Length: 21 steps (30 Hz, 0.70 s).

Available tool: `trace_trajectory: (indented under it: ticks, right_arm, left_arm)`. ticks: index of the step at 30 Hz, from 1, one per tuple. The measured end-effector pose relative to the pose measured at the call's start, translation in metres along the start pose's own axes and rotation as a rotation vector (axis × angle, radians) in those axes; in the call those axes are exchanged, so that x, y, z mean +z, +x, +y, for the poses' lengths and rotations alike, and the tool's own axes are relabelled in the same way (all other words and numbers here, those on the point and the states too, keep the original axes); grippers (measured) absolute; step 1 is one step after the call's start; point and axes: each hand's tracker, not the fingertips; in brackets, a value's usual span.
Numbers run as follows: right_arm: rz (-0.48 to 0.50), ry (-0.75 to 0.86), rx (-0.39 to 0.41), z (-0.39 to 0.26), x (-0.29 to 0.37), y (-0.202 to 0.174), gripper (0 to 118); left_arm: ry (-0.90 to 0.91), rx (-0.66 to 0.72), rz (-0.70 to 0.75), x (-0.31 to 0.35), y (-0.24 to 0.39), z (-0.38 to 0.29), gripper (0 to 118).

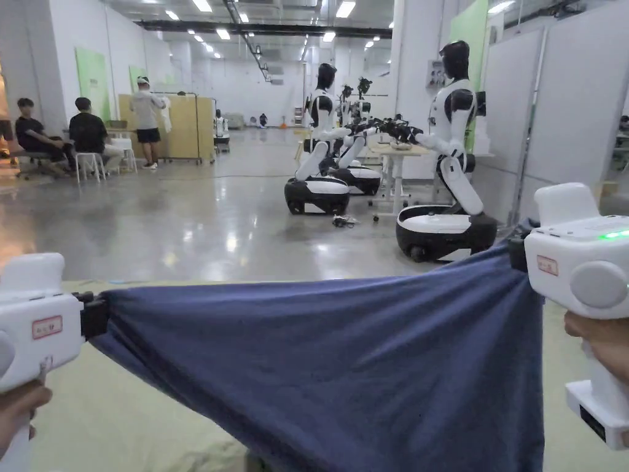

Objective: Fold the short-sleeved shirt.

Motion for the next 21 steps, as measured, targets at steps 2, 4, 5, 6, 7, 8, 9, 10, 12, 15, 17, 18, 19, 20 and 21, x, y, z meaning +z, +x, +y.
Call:
trace_trajectory:
  ticks: [2, 4, 5, 6, 7, 8, 9, 10, 12, 15, 17, 18, 19, 20, 21]
  right_arm:
    - [-0.033, 0.049, -0.031, 0.012, 0.014, 0.011, 1]
    - [-0.013, 0.070, -0.065, 0.027, 0.029, 0.021, 1]
    - [-0.016, 0.077, -0.066, 0.032, 0.033, 0.024, 1]
    - [-0.026, 0.084, -0.058, 0.036, 0.036, 0.023, 1]
    - [-0.035, 0.095, -0.053, 0.041, 0.039, 0.024, 1]
    - [-0.038, 0.104, -0.054, 0.046, 0.041, 0.024, 1]
    - [-0.035, 0.106, -0.059, 0.052, 0.040, 0.024, 1]
    - [-0.040, 0.116, -0.066, 0.057, 0.039, 0.024, 1]
    - [-0.033, 0.126, -0.077, 0.073, 0.032, 0.022, 1]
    - [-0.023, 0.145, -0.085, 0.096, 0.017, 0.015, 1]
    - [-0.016, 0.172, -0.080, 0.111, 0.000, 0.009, 1]
    - [-0.016, 0.175, -0.075, 0.120, -0.011, 0.006, 1]
    - [-0.012, 0.178, -0.072, 0.128, -0.021, 0.003, 1]
    - [-0.011, 0.195, -0.078, 0.137, -0.032, 0.000, 1]
    - [-0.016, 0.222, -0.095, 0.146, -0.043, -0.004, 1]
  left_arm:
    - [0.043, 0.005, -0.013, 0.008, 0.004, 0.024, 2]
    - [0.079, 0.003, -0.008, 0.013, 0.008, 0.045, 2]
    - [0.086, 0.000, -0.004, 0.017, 0.010, 0.052, 2]
    - [0.097, -0.009, -0.010, 0.021, 0.013, 0.060, 2]
    - [0.109, -0.018, -0.009, 0.025, 0.020, 0.063, 2]
    - [0.117, -0.022, -0.009, 0.028, 0.022, 0.069, 2]
    - [0.123, -0.024, -0.008, 0.030, 0.022, 0.076, 2]
    - [0.128, -0.020, -0.006, 0.031, 0.022, 0.081, 2]
    - [0.137, -0.012, 0.004, 0.029, 0.017, 0.099, 2]
    - [0.157, -0.010, 0.025, 0.019, 0.009, 0.126, 2]
    - [0.169, -0.017, 0.046, 0.007, 0.006, 0.143, 2]
    - [0.176, -0.030, 0.062, -0.004, 0.002, 0.153, 2]
    - [0.179, -0.041, 0.074, -0.014, -0.002, 0.162, 2]
    - [0.187, -0.054, 0.087, -0.025, -0.003, 0.172, 2]
    - [0.198, -0.063, 0.099, -0.034, -0.003, 0.181, 2]
